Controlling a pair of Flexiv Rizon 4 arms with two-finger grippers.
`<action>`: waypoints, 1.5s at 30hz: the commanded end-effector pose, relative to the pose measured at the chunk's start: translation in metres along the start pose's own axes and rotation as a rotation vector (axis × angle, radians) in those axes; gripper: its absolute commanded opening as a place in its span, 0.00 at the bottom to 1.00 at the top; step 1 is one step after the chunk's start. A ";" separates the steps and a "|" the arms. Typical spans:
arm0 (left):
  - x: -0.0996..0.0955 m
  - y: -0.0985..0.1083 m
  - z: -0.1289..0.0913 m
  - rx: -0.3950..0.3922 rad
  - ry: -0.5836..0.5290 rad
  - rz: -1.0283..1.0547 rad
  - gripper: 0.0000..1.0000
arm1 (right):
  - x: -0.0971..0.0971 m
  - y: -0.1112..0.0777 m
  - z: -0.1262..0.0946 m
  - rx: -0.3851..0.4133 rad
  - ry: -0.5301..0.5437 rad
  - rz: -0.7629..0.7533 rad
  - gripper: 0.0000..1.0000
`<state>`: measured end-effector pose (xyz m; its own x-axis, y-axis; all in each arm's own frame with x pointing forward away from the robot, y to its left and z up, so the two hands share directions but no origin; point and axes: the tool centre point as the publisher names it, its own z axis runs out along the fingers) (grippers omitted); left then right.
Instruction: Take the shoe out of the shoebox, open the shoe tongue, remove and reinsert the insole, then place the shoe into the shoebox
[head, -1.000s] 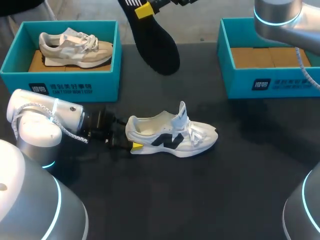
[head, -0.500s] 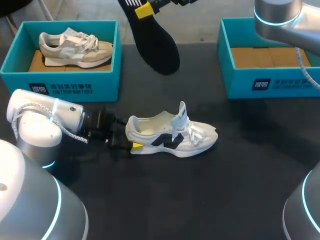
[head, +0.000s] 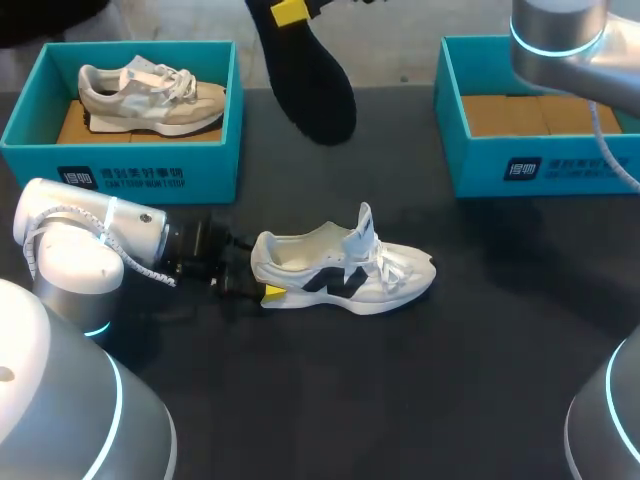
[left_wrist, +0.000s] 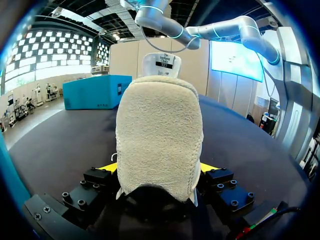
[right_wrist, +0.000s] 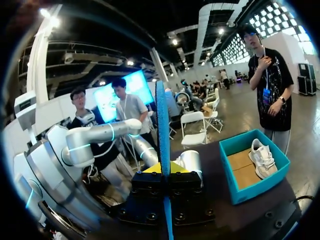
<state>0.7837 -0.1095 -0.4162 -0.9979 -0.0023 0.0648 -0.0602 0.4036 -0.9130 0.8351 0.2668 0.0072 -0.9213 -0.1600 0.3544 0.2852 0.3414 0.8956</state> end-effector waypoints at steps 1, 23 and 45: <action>0.000 0.001 0.000 -0.002 0.001 -0.001 0.00 | 0.025 -0.006 -0.006 -0.027 -0.065 0.027 0.00; 0.000 0.001 0.000 -0.002 0.001 -0.001 0.00 | 0.096 -0.024 -0.014 -0.201 -0.214 0.232 0.00; 0.000 0.001 0.000 -0.002 0.001 -0.001 0.00 | 0.159 -0.052 -0.018 -0.264 -0.339 0.324 0.00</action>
<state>0.7838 -0.1094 -0.4164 -0.9979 -0.0025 0.0648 -0.0603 0.4038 -0.9129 0.6930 0.2183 0.0246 -0.8032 0.1903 0.5645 0.5887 0.1086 0.8011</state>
